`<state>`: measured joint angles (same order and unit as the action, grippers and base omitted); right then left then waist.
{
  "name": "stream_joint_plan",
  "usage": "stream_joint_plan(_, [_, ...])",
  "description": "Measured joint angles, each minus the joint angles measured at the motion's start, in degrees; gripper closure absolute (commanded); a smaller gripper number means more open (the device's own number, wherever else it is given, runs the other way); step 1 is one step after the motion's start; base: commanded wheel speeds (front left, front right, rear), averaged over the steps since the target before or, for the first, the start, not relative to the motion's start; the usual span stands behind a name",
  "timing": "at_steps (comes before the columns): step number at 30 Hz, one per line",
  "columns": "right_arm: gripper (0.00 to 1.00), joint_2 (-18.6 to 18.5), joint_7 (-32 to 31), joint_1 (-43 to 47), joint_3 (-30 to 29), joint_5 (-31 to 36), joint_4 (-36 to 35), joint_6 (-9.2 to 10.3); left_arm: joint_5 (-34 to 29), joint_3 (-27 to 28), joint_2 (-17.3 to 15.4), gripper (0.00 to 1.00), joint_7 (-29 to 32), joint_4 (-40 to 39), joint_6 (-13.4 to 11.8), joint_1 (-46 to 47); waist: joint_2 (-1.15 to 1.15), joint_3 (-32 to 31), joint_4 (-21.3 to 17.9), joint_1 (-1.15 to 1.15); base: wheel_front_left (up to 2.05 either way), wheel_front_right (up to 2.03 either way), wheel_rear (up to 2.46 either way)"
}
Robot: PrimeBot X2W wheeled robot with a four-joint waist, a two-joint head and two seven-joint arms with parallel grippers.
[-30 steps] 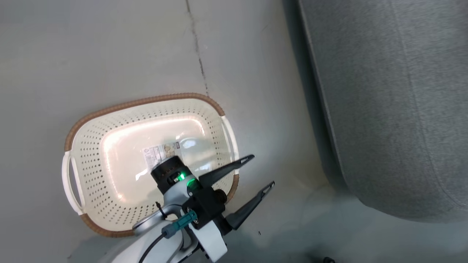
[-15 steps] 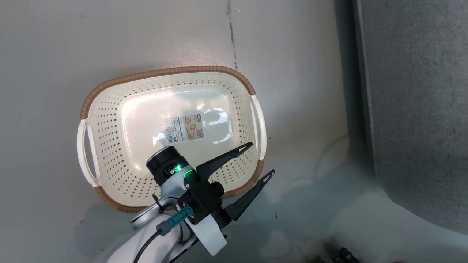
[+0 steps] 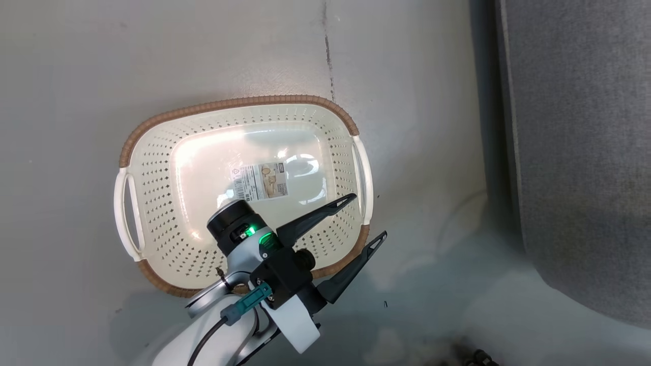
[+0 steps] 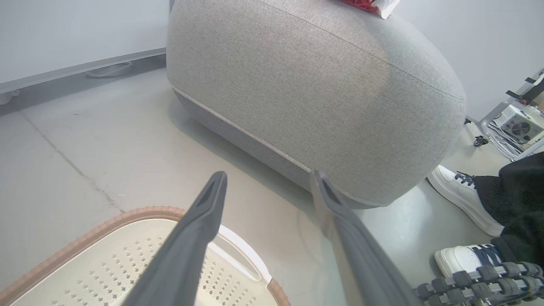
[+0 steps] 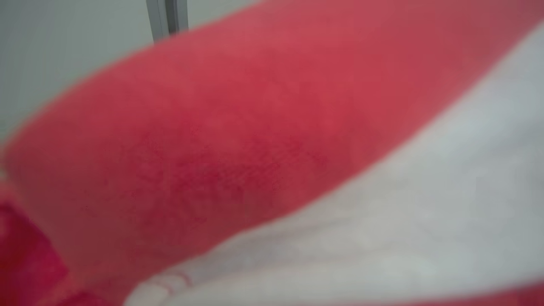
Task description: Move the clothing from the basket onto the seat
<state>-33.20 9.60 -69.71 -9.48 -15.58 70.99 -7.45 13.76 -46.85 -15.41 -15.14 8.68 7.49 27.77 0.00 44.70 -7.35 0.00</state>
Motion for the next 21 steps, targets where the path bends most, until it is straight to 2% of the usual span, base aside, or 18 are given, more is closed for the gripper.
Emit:
stream_joint_plan(1, [1.0,0.04,0.0,0.14,0.27,-0.03,0.2,-0.01,0.0,-0.16,0.0,0.0,0.0,0.04,0.0,0.01,0.0,-0.32,-0.12,0.0,0.0,0.0,0.0])
stream_joint_plan(2, [0.89,0.14,-0.12,0.26,0.46,-0.14,0.43,-0.01,0.01,-0.32,0.05,0.0,0.0,0.04,0.0,0.01,0.0,-0.7,-0.23,0.0,0.0,0.0,0.0])
stream_joint_plan(3, [0.56,0.12,-0.22,0.43,0.48,-0.3,0.59,-0.03,0.05,-0.47,0.21,0.0,0.0,0.0,0.0,0.01,0.0,-1.12,-0.32,0.0,0.0,0.0,0.0])
stream_joint_plan(4, [0.0,-0.02,-0.23,0.52,0.56,-0.36,0.79,-0.03,0.19,-0.62,0.35,0.0,0.0,-0.02,0.0,0.04,0.0,-1.56,-0.4,0.0,0.0,0.0,0.0])
stream_joint_plan(10, [0.0,-0.22,-3.65,1.62,2.68,-0.31,1.81,-0.03,1.08,-0.62,1.75,0.0,0.0,0.91,0.0,0.24,0.0,-4.72,-0.71,0.0,0.0,0.0,0.0])
stream_joint_plan(17, [0.0,0.27,-4.82,3.72,6.04,-0.92,1.92,-0.03,2.27,-1.55,3.35,0.0,0.0,1.87,0.0,-1.33,0.0,-9.49,-1.1,0.0,0.0,0.0,0.0])
stream_joint_plan(21, [0.0,1.77,-5.21,6.5,9.01,-2.33,0.59,-0.03,3.37,-2.09,4.76,0.0,0.0,2.43,0.0,-2.52,0.0,-13.21,-1.12,0.0,0.0,0.0,0.0])
